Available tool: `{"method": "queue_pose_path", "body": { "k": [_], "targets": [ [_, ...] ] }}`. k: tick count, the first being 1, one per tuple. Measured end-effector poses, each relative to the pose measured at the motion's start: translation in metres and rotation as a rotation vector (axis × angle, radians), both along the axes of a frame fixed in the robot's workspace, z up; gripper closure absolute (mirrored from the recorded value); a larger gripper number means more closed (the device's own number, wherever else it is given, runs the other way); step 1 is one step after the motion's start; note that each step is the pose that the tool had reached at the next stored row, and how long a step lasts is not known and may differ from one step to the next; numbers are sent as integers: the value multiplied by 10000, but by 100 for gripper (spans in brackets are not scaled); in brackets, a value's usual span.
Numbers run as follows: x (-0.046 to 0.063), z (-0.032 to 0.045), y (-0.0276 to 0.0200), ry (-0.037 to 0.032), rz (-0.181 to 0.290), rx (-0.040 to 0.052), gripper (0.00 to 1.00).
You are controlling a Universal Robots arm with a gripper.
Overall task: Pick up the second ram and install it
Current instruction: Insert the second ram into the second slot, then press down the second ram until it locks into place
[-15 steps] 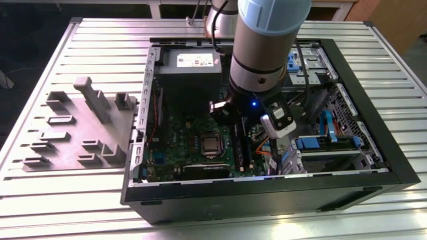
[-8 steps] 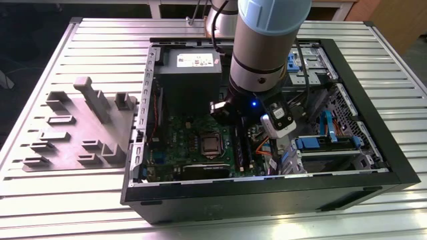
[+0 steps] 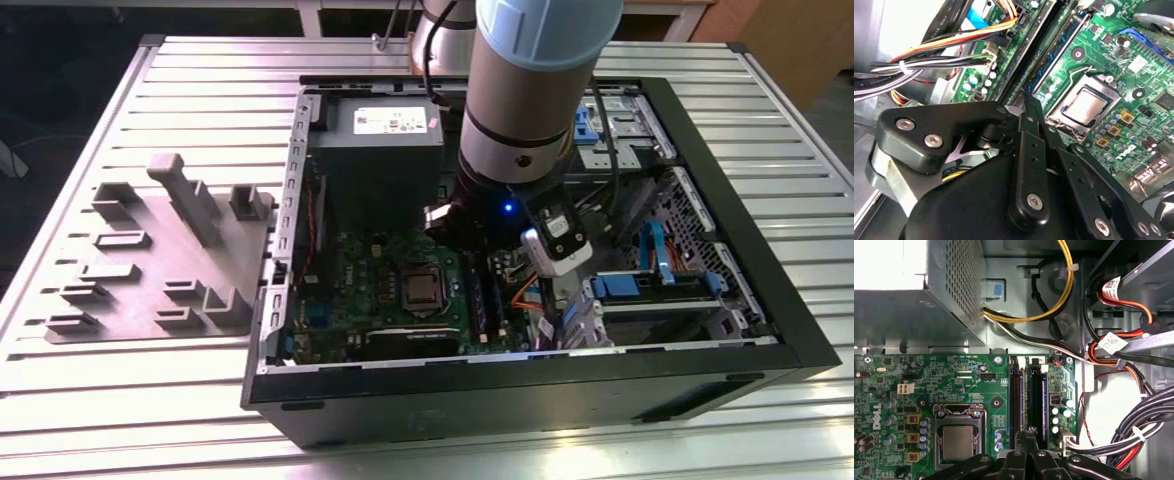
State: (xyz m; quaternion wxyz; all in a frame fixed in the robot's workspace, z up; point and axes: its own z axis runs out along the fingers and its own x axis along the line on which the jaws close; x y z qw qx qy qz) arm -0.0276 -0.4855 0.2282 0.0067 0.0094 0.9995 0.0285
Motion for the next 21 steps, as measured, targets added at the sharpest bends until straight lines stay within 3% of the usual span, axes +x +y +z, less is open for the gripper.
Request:
{"method": "queue_pose_path", "body": {
  "k": [7,21],
  "targets": [
    [0,49,0,1,0,-1,90],
    [-6,50,14,0,-1,1,90]
  ]
}}
